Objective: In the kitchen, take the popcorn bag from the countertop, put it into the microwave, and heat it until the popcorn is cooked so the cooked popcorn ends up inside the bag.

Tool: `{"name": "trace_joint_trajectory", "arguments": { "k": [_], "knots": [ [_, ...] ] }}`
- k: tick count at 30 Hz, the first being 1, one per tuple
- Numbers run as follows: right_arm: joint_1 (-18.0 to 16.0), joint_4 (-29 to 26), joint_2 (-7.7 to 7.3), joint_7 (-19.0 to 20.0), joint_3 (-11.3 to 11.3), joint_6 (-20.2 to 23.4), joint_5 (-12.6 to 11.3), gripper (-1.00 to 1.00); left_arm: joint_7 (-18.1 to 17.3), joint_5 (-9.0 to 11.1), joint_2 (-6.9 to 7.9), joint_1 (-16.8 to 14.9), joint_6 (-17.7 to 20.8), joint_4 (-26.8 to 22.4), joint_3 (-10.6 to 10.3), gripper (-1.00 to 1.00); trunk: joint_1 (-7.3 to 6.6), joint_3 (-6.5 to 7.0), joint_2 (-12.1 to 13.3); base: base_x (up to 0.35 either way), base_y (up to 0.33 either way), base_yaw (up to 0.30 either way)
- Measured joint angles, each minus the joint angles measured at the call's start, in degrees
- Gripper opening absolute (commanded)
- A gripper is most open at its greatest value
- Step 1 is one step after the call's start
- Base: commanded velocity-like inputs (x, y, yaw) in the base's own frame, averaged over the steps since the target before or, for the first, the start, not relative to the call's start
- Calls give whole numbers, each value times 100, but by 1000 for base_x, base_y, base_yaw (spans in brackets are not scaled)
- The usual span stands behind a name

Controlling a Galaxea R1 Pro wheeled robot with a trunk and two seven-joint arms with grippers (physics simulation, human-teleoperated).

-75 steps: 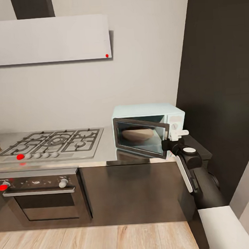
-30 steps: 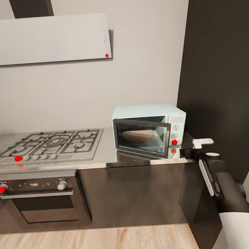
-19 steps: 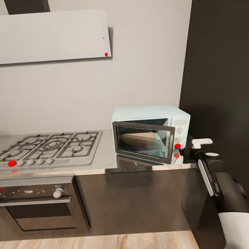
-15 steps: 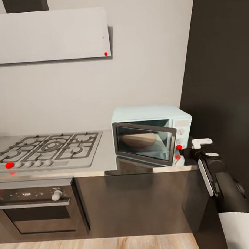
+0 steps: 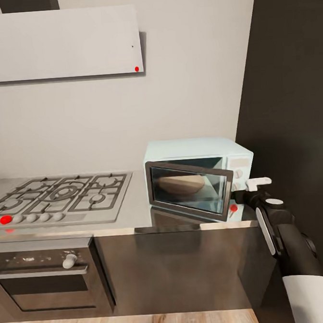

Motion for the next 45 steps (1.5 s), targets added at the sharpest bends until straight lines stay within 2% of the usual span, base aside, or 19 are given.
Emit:
{"name": "trace_joint_trajectory", "arguments": {
  "k": [1,3,5,9,13,17,22,28,43,45],
  "knots": [
    [0,7,2,156,-46,-24,-15,100,0,0,0,0,0,1,0,100,0,0,0,0,0,0],
    [0,15,4,449,2,-35,-142,100,0,-1,0,-2,-1,3,-1,100,0,1,0,0,0,0],
    [0,38,-13,743,-25,-130,-40,100,0,0,0,0,0,0,0,100,0,0,0,0,0,0],
    [1,48,-55,1525,-17,-344,-132,100,0,-2,0,-2,-1,3,0,100,0,1,0,0,0,0],
    [0,41,-69,1889,-25,-303,-68,100,0,-1,3,-2,-1,1,0,100,0,1,0,0,0,0],
    [1,13,-80,1977,-30,-256,-40,100,0,-1,5,-2,-1,-10,0,100,0,1,0,-17,0,0],
    [1,-41,-109,2082,-23,169,-36,100,0,-1,0,-2,-1,-7,8,100,3,1,1,-269,0,0],
    [1,-34,-90,2070,-12,198,-39,100,0,-2,0,-2,-1,-7,11,100,3,0,1,-298,14,0],
    [1,4,-50,2057,2,191,-66,100,0,-1,0,-2,-1,-12,11,100,2,0,1,-106,95,0],
    [1,68,-28,1988,-62,124,17,100,0,4,-5,-2,-1,-2,20,100,0,1,-1,0,0,0]
  ]
}}
